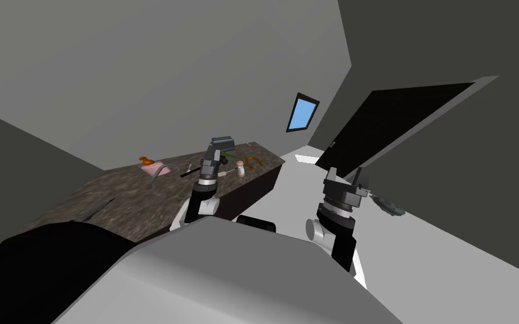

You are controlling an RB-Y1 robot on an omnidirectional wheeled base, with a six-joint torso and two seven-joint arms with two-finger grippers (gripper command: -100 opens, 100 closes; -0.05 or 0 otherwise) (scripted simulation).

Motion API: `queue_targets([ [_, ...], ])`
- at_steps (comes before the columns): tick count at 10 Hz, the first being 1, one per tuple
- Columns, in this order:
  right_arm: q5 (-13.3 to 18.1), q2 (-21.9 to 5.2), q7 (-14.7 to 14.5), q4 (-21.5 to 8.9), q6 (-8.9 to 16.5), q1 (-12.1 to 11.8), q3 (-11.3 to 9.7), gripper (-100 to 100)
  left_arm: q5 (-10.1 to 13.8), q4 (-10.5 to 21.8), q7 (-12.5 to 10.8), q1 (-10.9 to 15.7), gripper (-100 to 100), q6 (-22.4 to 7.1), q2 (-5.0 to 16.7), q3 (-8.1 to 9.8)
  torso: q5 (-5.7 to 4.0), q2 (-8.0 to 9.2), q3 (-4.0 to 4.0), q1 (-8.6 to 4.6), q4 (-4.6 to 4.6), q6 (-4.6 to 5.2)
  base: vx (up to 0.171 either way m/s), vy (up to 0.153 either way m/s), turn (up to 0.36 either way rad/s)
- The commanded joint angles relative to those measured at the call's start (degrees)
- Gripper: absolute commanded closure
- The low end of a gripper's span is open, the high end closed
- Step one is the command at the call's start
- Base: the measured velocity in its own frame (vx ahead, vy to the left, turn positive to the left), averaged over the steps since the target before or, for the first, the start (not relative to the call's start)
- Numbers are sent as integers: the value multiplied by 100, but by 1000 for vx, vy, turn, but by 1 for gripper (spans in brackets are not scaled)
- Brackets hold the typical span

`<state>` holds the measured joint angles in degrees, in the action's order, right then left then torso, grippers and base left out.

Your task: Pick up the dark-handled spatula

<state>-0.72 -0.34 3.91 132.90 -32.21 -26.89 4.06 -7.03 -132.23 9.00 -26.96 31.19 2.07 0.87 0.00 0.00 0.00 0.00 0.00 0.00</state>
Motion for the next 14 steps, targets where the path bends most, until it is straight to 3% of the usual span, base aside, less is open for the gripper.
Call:
queue_targets([
  [1, 0, 0, 0, 0, 0, 0, 0, 0, -76, 22, -20, -91, -100, -36, 220, 26, 0, 0, 0, 0, 0, 0, 4, -4, -30],
  [4, 0, 0, 0, 0, 0, 0, 0, 0, -249, 96, -65, -287, -100, -128, 632, 110, 0, -1, -1, 0, 0, 0, 7, -6, -33],
  [8, 0, 0, 0, 0, 0, 0, 0, 0, -575, 297, -151, -641, -100, -317, 1363, 301, 0, -6, -3, 0, -1, 1, 16, -7, -59],
  [9, 0, 0, 0, 0, 0, 0, 0, 0, -575, 297, -151, -641, -100, -317, 1419, 301, 0, -7, -4, 0, -2, 0, 13, -3, -9],
  [14, 0, 0, 0, 0, 0, 0, 0, 0, -939, 634, -254, -1055, -100, -540, 2324, 515, 0, -6, -4, 1, -1, 1, 19, -5, -67],
])
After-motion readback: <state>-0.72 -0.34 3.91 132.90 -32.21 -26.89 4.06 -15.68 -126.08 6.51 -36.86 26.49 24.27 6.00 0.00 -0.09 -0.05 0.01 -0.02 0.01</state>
